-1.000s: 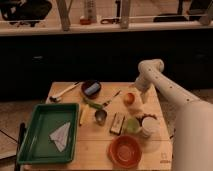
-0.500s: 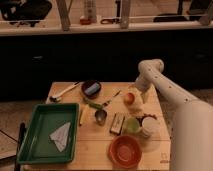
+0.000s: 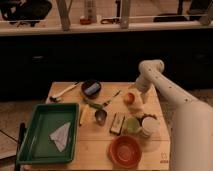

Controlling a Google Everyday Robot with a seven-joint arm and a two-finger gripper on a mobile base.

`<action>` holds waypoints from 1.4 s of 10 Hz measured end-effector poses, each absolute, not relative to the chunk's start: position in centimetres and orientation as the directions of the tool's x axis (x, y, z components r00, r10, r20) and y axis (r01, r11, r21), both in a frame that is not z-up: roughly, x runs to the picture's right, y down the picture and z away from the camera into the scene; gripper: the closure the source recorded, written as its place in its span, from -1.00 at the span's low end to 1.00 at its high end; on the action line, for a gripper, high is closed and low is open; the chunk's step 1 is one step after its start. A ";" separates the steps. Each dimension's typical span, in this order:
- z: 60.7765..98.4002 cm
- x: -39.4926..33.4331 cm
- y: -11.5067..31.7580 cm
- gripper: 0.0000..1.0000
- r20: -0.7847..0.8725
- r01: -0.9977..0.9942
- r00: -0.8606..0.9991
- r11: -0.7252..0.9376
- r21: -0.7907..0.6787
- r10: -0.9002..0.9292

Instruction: Place apple in red bowl

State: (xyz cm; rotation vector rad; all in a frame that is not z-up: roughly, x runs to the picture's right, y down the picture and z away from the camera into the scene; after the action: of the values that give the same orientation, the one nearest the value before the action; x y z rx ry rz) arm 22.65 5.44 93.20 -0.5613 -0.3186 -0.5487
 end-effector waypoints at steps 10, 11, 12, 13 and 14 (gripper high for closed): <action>93.3 20.1 6.9 -0.60 0.563 0.627 0.735 0.695 -0.352 -0.378; 93.2 19.8 7.0 -0.59 0.574 0.636 0.725 0.691 -0.344 -0.381; 93.1 19.4 7.1 -0.45 0.586 0.646 0.713 0.686 -0.336 -0.385; 93.1 19.4 7.3 -0.30 0.591 0.651 0.707 0.683 -0.332 -0.387; 93.1 19.3 7.4 -0.10 0.597 0.656 0.702 0.680 -0.328 -0.389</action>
State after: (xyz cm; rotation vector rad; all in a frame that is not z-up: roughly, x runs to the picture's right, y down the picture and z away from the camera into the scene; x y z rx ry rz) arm 19.33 7.45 93.08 -0.5601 -0.5163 -0.6169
